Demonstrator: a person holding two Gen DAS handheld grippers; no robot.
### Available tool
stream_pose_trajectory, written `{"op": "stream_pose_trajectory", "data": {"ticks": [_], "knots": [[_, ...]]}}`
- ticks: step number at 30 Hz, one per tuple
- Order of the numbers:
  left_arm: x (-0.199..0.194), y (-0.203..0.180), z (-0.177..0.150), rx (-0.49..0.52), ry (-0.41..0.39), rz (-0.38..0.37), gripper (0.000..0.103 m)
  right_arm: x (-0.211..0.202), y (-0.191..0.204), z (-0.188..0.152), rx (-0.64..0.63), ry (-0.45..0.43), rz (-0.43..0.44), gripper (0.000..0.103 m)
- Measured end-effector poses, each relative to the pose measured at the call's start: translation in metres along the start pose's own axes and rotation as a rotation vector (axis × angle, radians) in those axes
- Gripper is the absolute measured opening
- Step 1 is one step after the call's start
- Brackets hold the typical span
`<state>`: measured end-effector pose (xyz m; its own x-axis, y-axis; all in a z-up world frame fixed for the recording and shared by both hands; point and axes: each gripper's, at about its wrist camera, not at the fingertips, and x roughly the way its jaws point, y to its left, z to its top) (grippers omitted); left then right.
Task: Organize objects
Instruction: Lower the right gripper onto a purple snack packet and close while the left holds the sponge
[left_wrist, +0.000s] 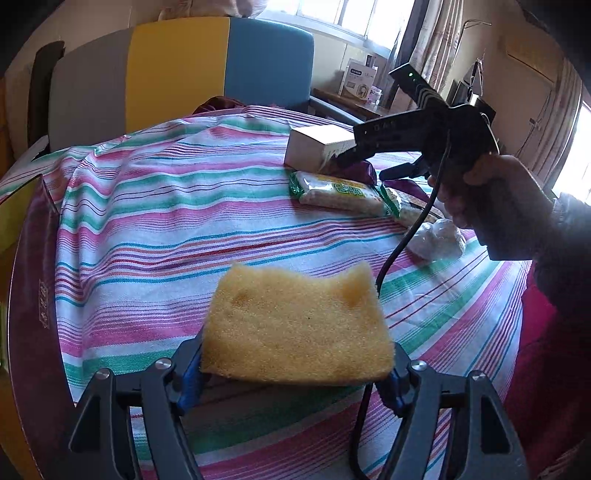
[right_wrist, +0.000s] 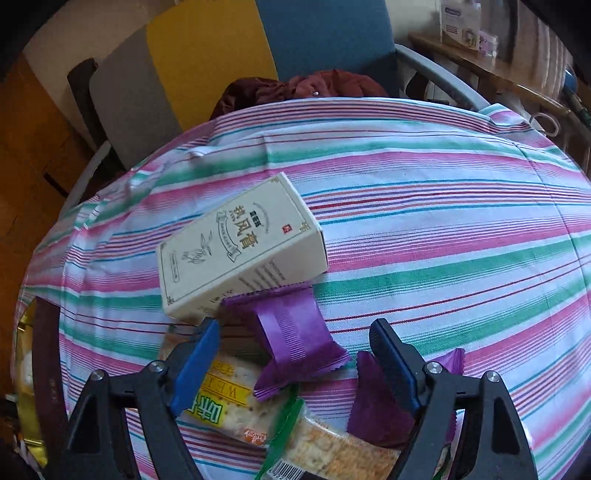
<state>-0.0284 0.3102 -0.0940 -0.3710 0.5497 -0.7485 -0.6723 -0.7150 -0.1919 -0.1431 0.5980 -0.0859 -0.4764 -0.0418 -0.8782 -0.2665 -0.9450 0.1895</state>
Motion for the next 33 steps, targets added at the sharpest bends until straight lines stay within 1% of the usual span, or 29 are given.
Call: {"op": "stream_pose_trajectory", "data": {"ticks": [1, 2, 5, 9, 11, 14, 17, 18, 20, 22, 24, 25, 29, 32, 33], "knots": [[0.000, 0.000, 0.000, 0.001, -0.001, 0.000, 0.075, 0.002, 0.000, 0.000, -0.005, 0.002, -0.010, 0.074], [0.000, 0.000, 0.000, 0.001, -0.001, 0.000, 0.075, 0.005, 0.000, 0.000, -0.012, 0.010, -0.016, 0.065], [-0.002, 0.000, -0.001, 0.003, -0.001, 0.001, 0.075, 0.005, 0.002, 0.001, -0.047, 0.005, -0.054, 0.042], [-0.002, -0.001, -0.001, 0.006, -0.002, 0.005, 0.075, 0.001, 0.008, 0.000, -0.071, 0.011, -0.058, 0.037], [-0.003, -0.001, -0.001, 0.006, -0.002, 0.008, 0.074, -0.009, 0.017, -0.001, -0.099, 0.003, -0.034, 0.034], [-0.002, -0.003, -0.001, 0.009, -0.002, 0.015, 0.074, -0.020, 0.034, -0.010, -0.153, 0.005, 0.016, 0.034], [-0.004, -0.003, 0.001, -0.003, 0.013, 0.020, 0.072, -0.025, 0.042, -0.016, -0.166, -0.001, 0.025, 0.034], [-0.006, -0.003, 0.002, -0.011, 0.019, 0.025, 0.072, -0.029, 0.043, -0.016, -0.164, -0.014, 0.052, 0.034], [-0.013, -0.002, 0.005, -0.025, 0.019, 0.037, 0.072, -0.039, 0.054, -0.019, -0.197, -0.033, 0.141, 0.034], [-0.025, -0.004, 0.007, -0.019, -0.003, 0.044, 0.072, -0.047, 0.070, -0.024, -0.254, -0.057, 0.186, 0.034], [-0.034, -0.005, 0.008, -0.015, -0.012, 0.057, 0.072, -0.048, 0.085, -0.034, -0.290, -0.037, 0.234, 0.034], [-0.038, -0.006, 0.008, -0.016, -0.014, 0.062, 0.072, -0.044, 0.093, -0.039, -0.312, -0.021, 0.241, 0.034], [-0.057, -0.005, 0.008, -0.015, -0.030, 0.087, 0.072, -0.020, 0.121, -0.062, -0.418, 0.064, 0.218, 0.034], [-0.071, -0.002, 0.007, -0.026, -0.049, 0.102, 0.072, -0.004, 0.129, -0.072, -0.458, 0.097, 0.181, 0.034], [-0.074, -0.001, 0.008, -0.031, -0.054, 0.106, 0.072, -0.002, 0.132, -0.075, -0.473, 0.090, 0.164, 0.034]]}}
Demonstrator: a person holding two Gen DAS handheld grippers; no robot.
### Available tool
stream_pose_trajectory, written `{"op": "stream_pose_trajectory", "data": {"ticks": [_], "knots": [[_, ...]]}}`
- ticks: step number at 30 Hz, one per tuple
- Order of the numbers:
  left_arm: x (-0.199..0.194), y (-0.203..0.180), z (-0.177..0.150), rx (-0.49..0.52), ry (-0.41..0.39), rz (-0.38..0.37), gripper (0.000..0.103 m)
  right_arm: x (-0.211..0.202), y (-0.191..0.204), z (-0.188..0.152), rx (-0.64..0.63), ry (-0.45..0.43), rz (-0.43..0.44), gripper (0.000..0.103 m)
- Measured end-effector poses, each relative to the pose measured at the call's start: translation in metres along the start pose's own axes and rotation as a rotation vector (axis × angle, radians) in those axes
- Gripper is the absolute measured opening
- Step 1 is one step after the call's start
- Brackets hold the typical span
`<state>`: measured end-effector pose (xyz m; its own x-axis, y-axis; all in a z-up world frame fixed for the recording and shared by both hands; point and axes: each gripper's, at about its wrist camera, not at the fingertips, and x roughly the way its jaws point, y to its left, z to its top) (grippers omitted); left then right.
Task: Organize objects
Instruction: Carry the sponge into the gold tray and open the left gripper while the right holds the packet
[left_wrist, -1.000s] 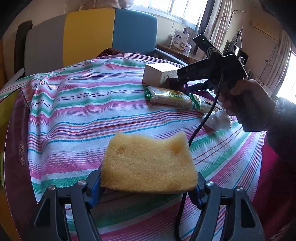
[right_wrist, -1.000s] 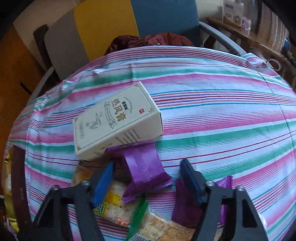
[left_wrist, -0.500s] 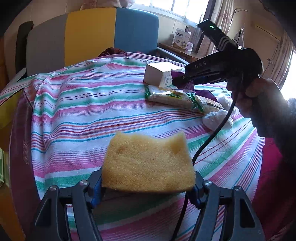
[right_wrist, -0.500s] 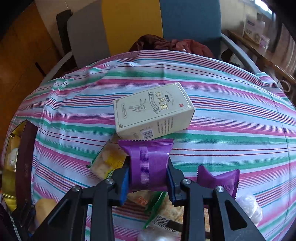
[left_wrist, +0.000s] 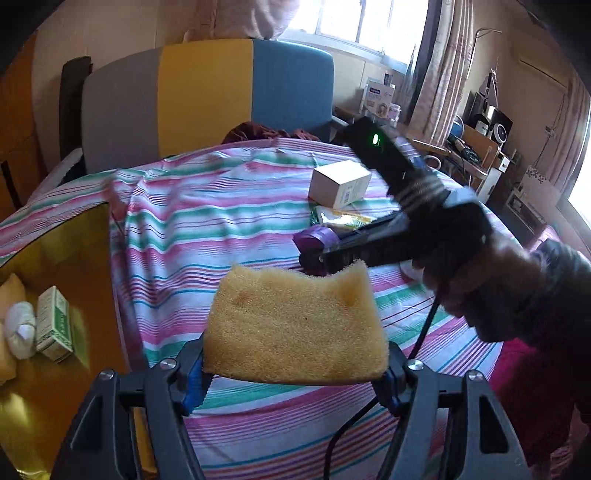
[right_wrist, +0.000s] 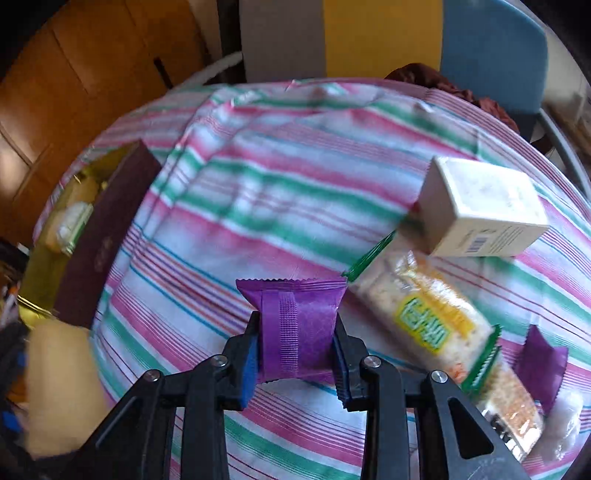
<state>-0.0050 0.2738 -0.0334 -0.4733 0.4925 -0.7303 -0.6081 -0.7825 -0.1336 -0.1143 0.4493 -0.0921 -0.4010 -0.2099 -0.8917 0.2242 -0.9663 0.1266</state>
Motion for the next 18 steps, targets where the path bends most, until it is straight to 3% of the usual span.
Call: {"op": "stream_pose_trajectory", "data": {"ticks": [18], "knots": [[-0.054, 0.026, 0.012, -0.050, -0.068, 0.153, 0.072, 0.007, -0.001, 0.001, 0.038, -0.046, -0.017, 0.034]]}}
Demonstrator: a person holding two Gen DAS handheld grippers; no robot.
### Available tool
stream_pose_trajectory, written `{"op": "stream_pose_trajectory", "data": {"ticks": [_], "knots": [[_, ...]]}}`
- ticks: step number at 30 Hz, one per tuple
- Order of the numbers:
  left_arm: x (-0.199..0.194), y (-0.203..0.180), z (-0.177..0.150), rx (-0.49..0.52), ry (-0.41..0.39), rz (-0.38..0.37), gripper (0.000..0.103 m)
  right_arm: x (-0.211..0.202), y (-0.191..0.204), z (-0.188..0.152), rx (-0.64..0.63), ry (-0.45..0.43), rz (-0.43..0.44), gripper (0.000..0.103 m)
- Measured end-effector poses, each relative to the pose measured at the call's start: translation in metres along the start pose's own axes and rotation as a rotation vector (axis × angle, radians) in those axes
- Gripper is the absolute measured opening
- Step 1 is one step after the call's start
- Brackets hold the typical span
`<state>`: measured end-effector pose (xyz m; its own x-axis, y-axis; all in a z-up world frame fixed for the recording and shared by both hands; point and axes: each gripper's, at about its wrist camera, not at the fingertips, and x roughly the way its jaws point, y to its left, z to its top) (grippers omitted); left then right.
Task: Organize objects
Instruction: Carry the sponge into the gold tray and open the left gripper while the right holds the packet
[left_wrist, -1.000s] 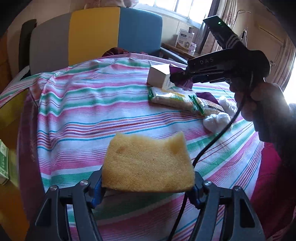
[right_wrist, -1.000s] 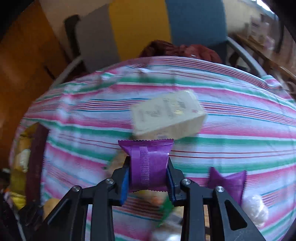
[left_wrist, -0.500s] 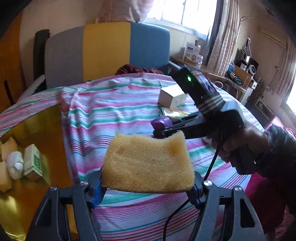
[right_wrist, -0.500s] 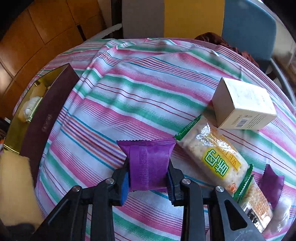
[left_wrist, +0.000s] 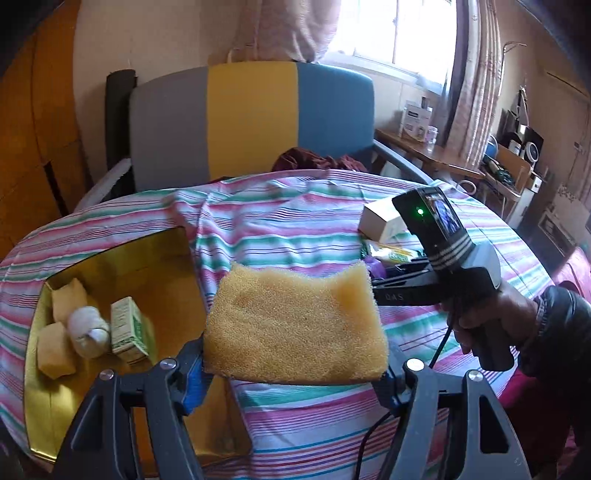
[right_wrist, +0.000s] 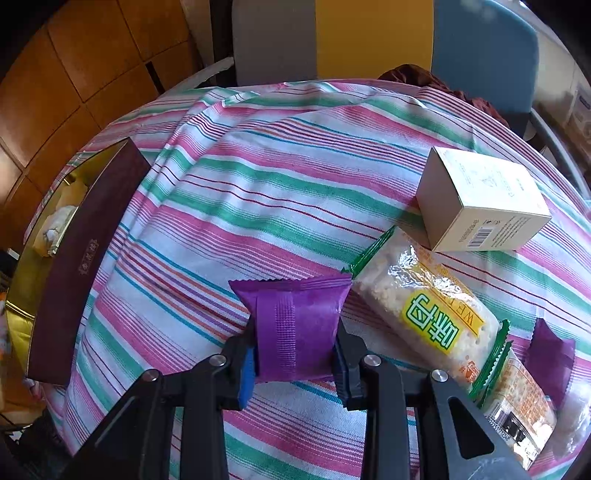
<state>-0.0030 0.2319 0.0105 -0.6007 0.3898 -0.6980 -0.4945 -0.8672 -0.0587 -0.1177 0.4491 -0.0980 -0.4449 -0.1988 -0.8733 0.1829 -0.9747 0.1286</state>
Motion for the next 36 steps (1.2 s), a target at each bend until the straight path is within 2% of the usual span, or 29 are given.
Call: {"op": "stream_pose_trajectory", "data": {"ticks": [12, 16, 26, 30, 33, 36], "knots": [[-0.023, 0.032, -0.001, -0.068, -0.009, 0.087, 0.072, -0.003, -0.001, -0.006, 0.025, -0.036, -0.014, 0.034], [-0.031, 0.064, -0.005, -0.161, 0.016, 0.126, 0.072, -0.005, 0.004, -0.008, 0.011, -0.058, -0.045, 0.034], [-0.045, 0.142, -0.031, -0.277, 0.025, 0.298, 0.072, -0.005, 0.013, -0.012, -0.015, -0.089, -0.108, 0.034], [-0.047, 0.180, -0.045, -0.355, 0.049, 0.300, 0.072, -0.005, 0.016, -0.013, -0.019, -0.096, -0.129, 0.035], [-0.053, 0.216, -0.060, -0.452, 0.062, 0.255, 0.072, -0.005, 0.018, -0.014, -0.022, -0.098, -0.140, 0.035], [-0.055, 0.239, -0.072, -0.486, 0.061, 0.256, 0.072, -0.005, 0.019, -0.014, -0.022, -0.099, -0.143, 0.035]]}}
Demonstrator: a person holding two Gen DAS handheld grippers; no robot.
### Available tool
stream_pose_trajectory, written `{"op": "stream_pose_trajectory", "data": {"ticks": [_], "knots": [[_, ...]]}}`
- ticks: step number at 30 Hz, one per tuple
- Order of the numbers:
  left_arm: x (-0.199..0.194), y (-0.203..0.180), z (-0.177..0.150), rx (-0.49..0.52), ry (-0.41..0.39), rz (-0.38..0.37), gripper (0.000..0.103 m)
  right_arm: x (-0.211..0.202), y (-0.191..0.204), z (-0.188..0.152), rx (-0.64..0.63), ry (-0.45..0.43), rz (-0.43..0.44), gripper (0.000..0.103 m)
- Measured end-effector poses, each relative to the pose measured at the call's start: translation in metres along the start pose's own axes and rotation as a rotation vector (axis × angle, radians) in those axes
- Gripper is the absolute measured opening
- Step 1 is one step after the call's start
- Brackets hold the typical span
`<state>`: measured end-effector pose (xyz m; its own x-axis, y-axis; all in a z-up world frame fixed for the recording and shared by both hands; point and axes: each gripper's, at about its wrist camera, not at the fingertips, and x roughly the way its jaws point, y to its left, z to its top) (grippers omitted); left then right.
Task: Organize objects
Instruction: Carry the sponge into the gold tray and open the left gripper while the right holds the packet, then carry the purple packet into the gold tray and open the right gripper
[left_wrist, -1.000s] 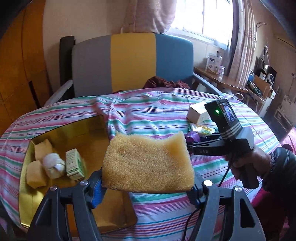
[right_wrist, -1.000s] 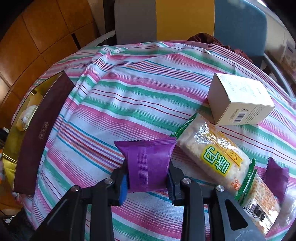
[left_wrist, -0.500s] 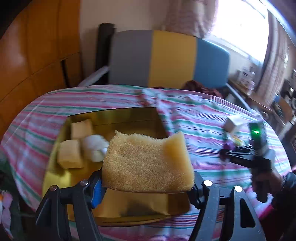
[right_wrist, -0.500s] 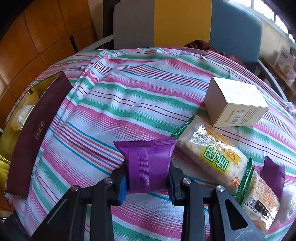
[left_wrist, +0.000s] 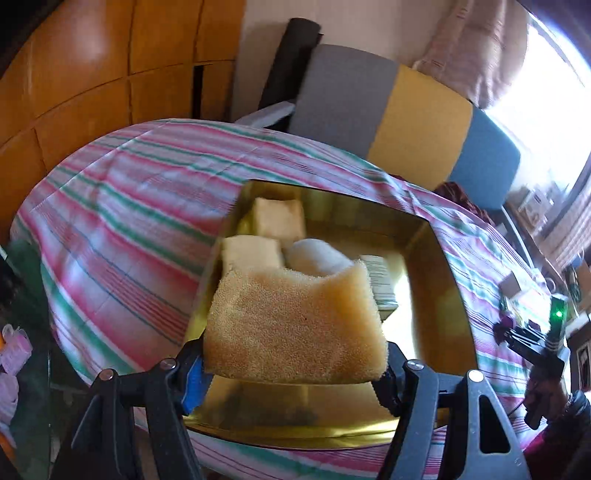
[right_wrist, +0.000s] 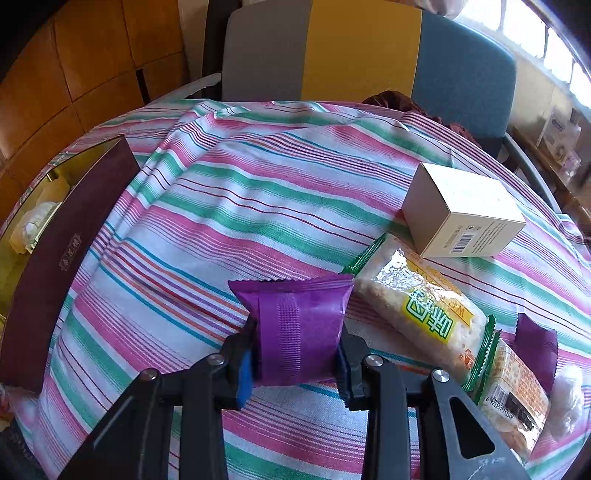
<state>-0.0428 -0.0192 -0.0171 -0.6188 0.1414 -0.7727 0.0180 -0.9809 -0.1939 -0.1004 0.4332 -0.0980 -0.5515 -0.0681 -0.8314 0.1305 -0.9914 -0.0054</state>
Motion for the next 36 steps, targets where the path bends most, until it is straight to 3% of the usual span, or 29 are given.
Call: {"op": "stream_pose_trajectory", "data": {"ticks": [11, 15, 18, 23, 27, 31, 36], "knots": [[0.054, -0.002, -0.008, 0.094, 0.135, 0.034, 0.075, 0.001, 0.001, 0.001, -0.004, -0.001, -0.003, 0.036], [0.059, -0.003, -0.012, 0.121, 0.138, 0.048, 0.078, 0.001, 0.002, 0.001, -0.004, -0.001, -0.002, 0.036], [0.054, -0.006, -0.013, 0.145, 0.109, 0.031, 0.085, 0.001, 0.002, 0.001, -0.003, 0.000, -0.007, 0.036], [0.052, -0.005, -0.008, 0.136, 0.105, 0.013, 0.085, 0.000, 0.004, 0.001, 0.025, -0.004, -0.028, 0.036], [0.033, 0.001, -0.007, 0.122, 0.031, 0.047, 0.084, 0.000, 0.005, 0.000, 0.073, -0.009, -0.049, 0.036], [0.009, 0.009, -0.011, 0.088, -0.050, 0.135, 0.083, -0.003, 0.011, -0.002, 0.102, -0.013, -0.106, 0.036], [-0.011, 0.018, -0.016, 0.059, -0.091, 0.163, 0.080, -0.014, 0.013, -0.003, 0.203, 0.008, -0.112, 0.034]]}}
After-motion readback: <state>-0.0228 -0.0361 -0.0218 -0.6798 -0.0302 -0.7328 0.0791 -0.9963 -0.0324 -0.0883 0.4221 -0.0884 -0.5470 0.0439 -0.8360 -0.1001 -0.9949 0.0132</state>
